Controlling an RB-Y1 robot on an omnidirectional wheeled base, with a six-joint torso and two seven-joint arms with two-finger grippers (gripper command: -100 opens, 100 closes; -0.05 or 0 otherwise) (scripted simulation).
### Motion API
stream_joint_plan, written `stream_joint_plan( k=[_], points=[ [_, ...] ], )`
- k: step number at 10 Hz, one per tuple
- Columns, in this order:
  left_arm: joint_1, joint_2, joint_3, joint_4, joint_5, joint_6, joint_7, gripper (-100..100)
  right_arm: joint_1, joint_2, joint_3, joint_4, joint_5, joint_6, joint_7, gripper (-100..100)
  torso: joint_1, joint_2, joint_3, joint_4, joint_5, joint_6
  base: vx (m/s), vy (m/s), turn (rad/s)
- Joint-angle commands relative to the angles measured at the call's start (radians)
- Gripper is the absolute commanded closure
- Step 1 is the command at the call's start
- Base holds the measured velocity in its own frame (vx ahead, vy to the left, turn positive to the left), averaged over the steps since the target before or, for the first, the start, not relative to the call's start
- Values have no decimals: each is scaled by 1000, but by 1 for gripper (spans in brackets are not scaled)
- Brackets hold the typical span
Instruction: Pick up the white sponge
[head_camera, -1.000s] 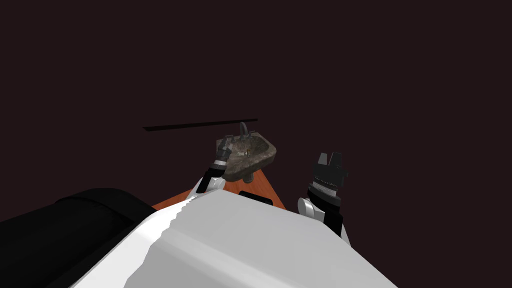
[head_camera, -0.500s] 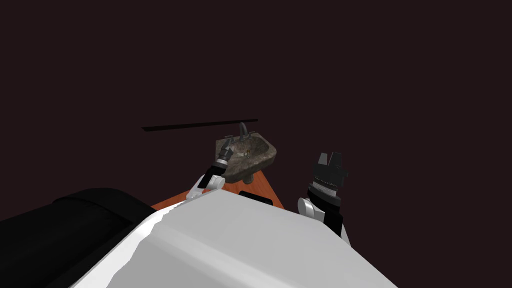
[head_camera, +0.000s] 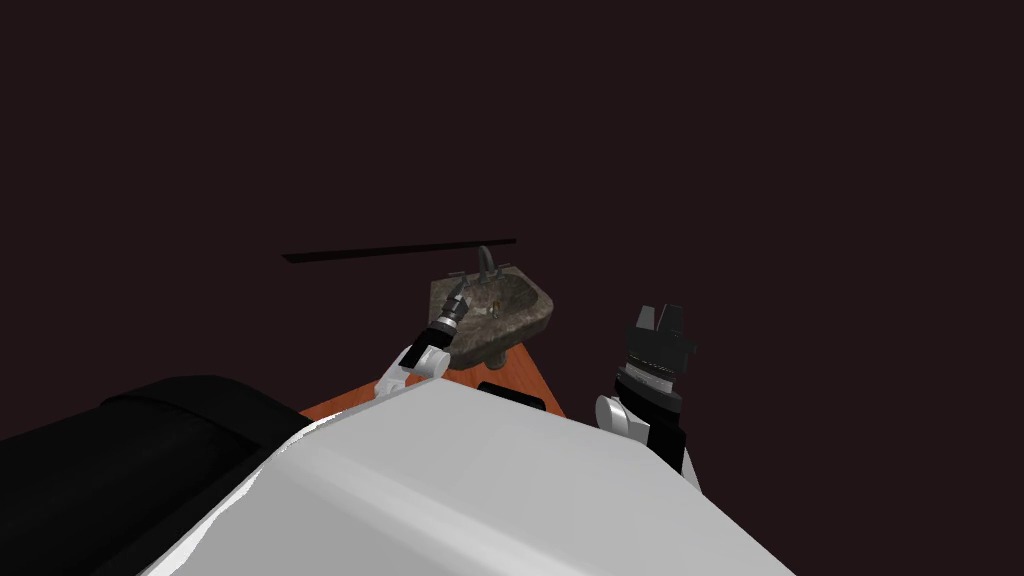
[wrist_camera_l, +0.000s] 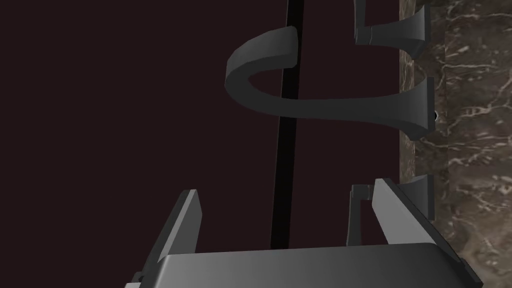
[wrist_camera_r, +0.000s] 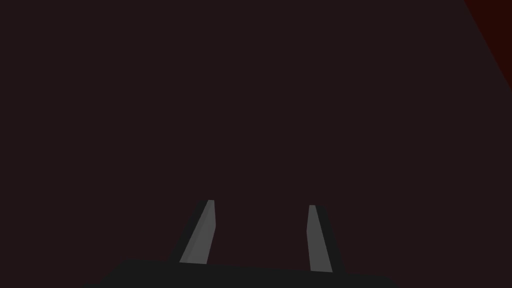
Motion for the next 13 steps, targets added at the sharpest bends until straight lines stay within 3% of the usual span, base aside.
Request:
stream_joint_plan(
  k=[1, 13],
  points=[
    [-2, 3, 2, 3, 5, 32, 10, -100, 0, 0, 0, 0, 0, 0, 0, 0, 0, 0, 0, 0, 0, 0, 34, -15, 7],
    [-69, 29, 21, 68, 61, 344, 112, -100, 0, 0, 0, 0, 0, 0, 0, 0, 1, 2, 1, 0, 0, 0, 33, -14, 21]
  ],
)
